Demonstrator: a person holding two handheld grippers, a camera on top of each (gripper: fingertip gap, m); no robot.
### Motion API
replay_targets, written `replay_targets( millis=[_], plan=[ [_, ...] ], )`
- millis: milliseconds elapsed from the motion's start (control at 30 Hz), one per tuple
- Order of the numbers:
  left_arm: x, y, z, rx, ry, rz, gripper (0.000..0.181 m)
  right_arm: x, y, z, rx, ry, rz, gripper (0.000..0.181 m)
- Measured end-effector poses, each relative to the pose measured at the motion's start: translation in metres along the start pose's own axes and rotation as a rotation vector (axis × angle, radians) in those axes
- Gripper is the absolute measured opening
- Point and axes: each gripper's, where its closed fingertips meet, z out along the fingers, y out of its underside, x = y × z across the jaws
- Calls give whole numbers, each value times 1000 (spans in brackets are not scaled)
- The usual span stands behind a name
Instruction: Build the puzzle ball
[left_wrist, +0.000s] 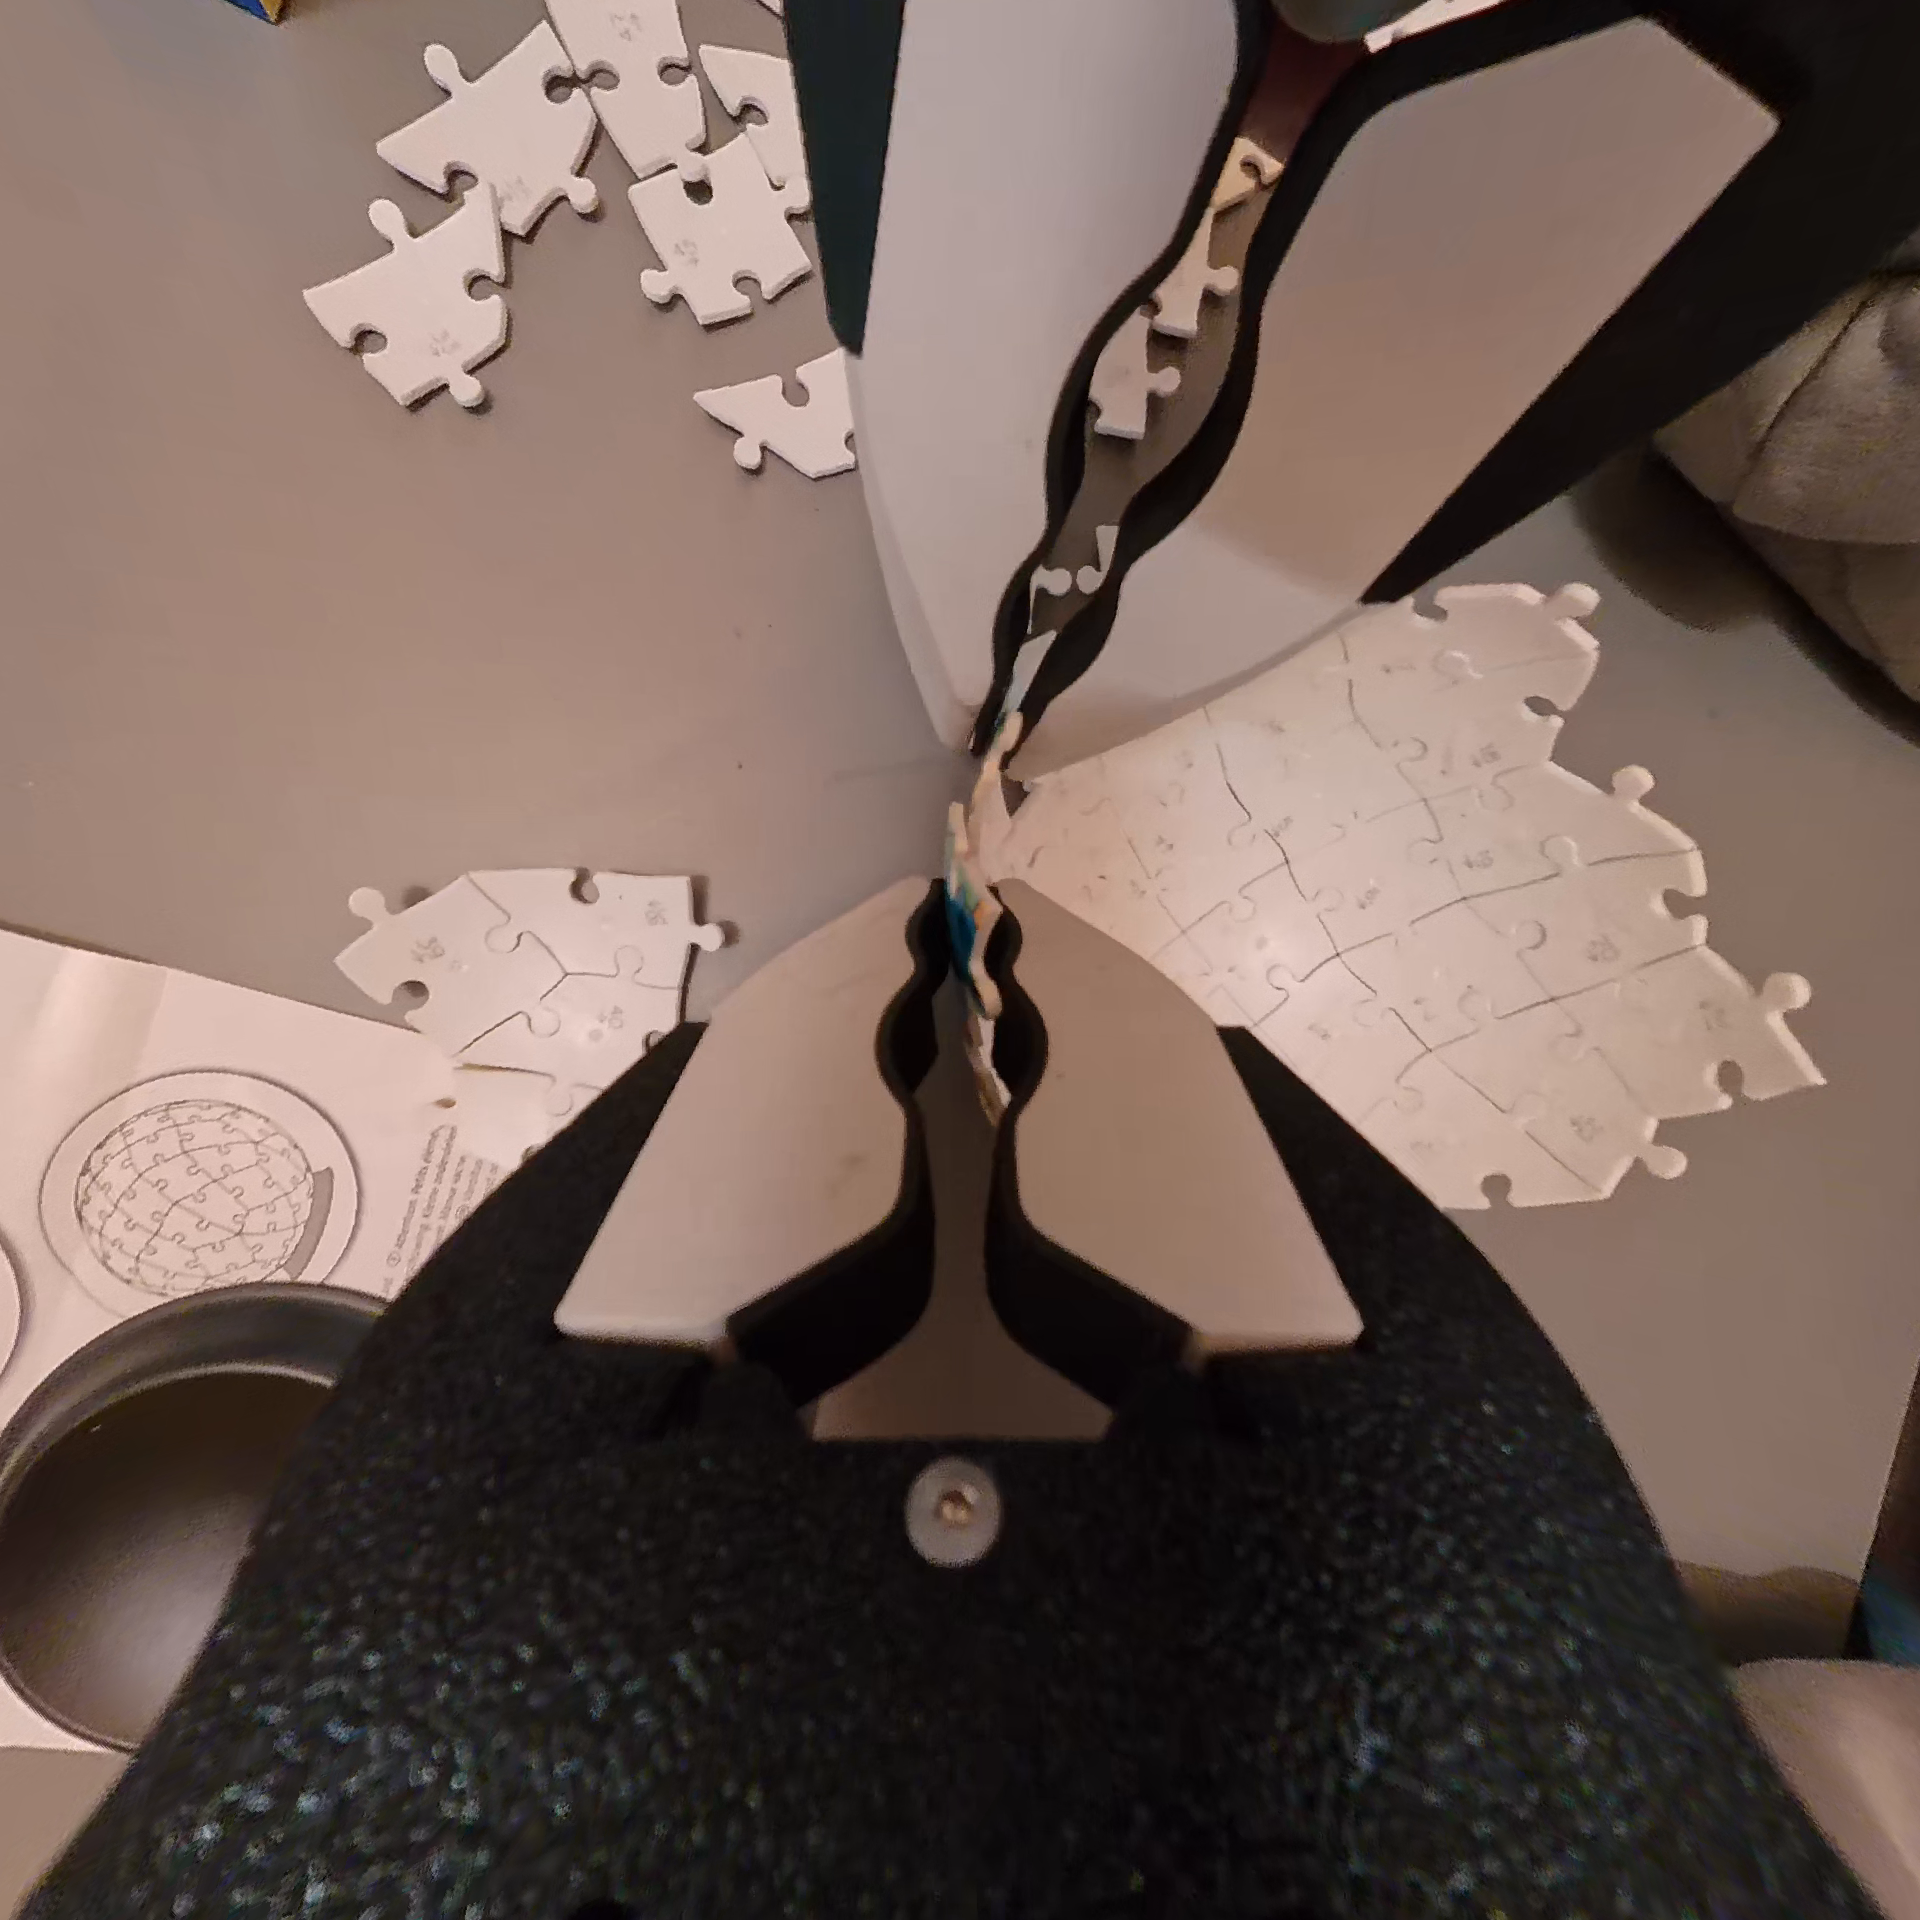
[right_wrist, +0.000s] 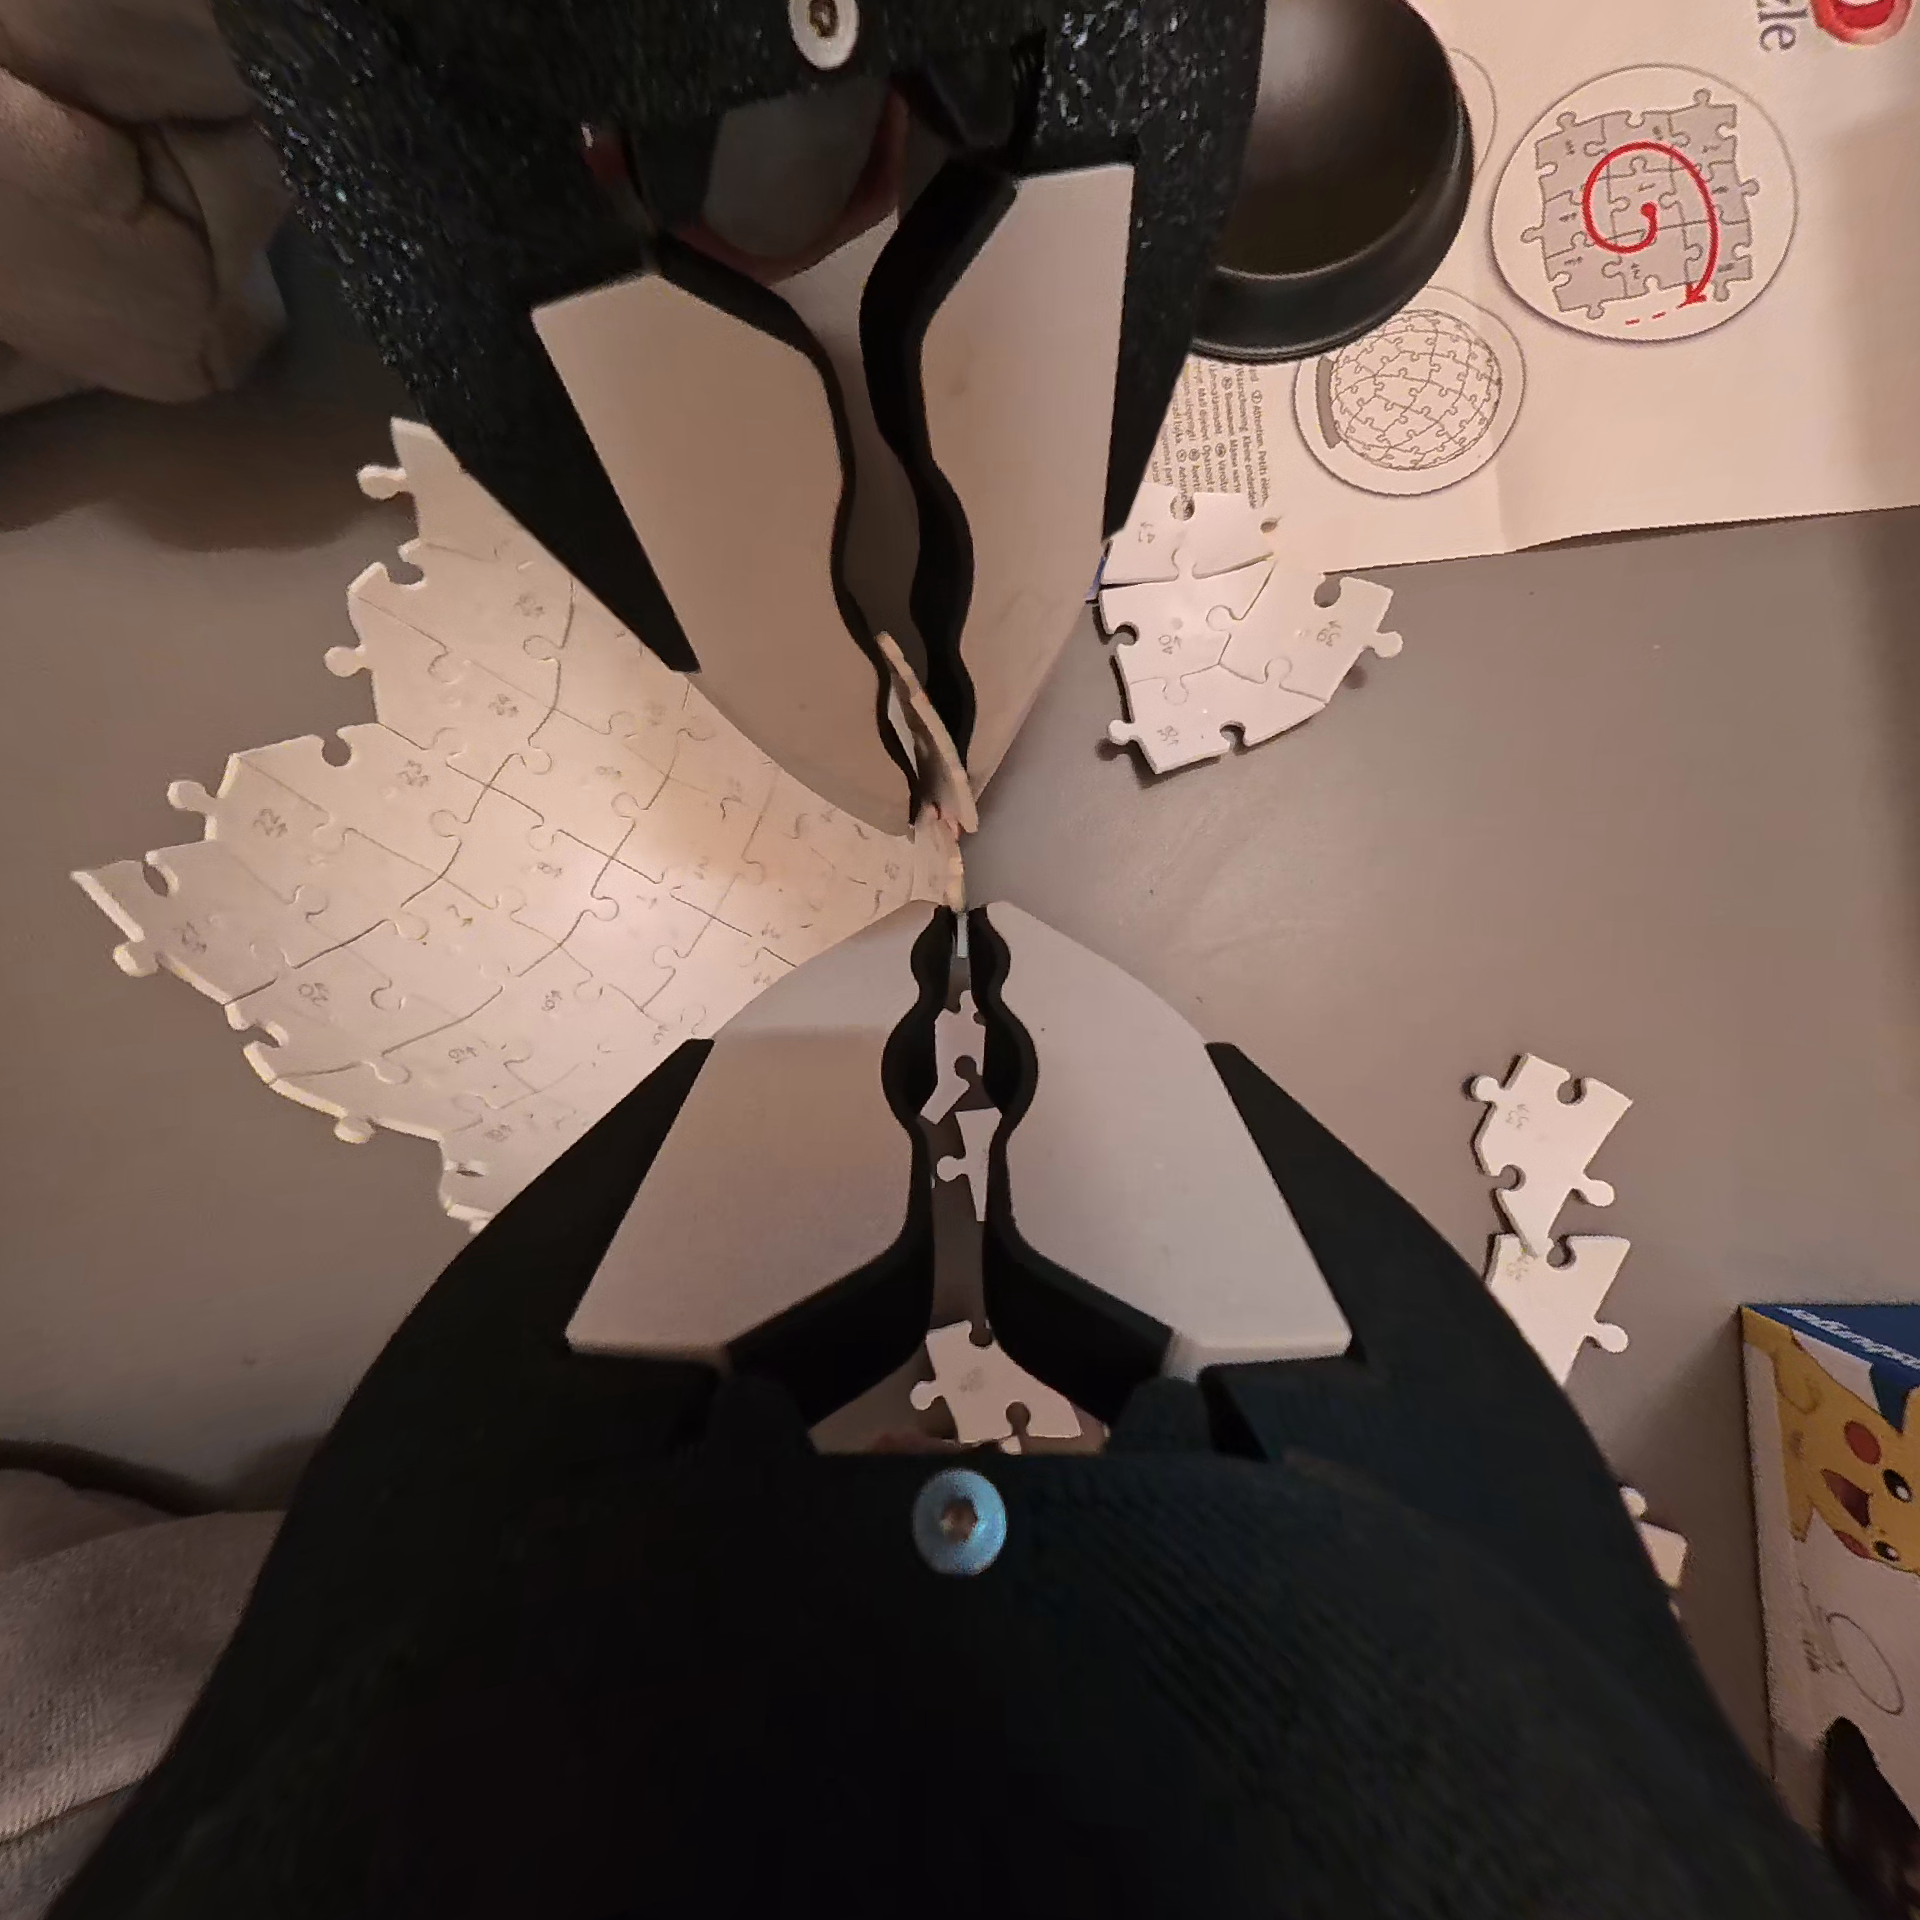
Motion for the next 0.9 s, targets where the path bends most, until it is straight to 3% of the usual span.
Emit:
replay_targets(
  millis=[633, 900],
  plan=[
    [0, 1, 0, -7, -31, 34, 6, 1, -6, 1, 14, 8, 28, 3],
    [1, 1, 0, -10, -35, 41, 6, 2, 3, 3, -53, 28, 10, 4]
  ],
)
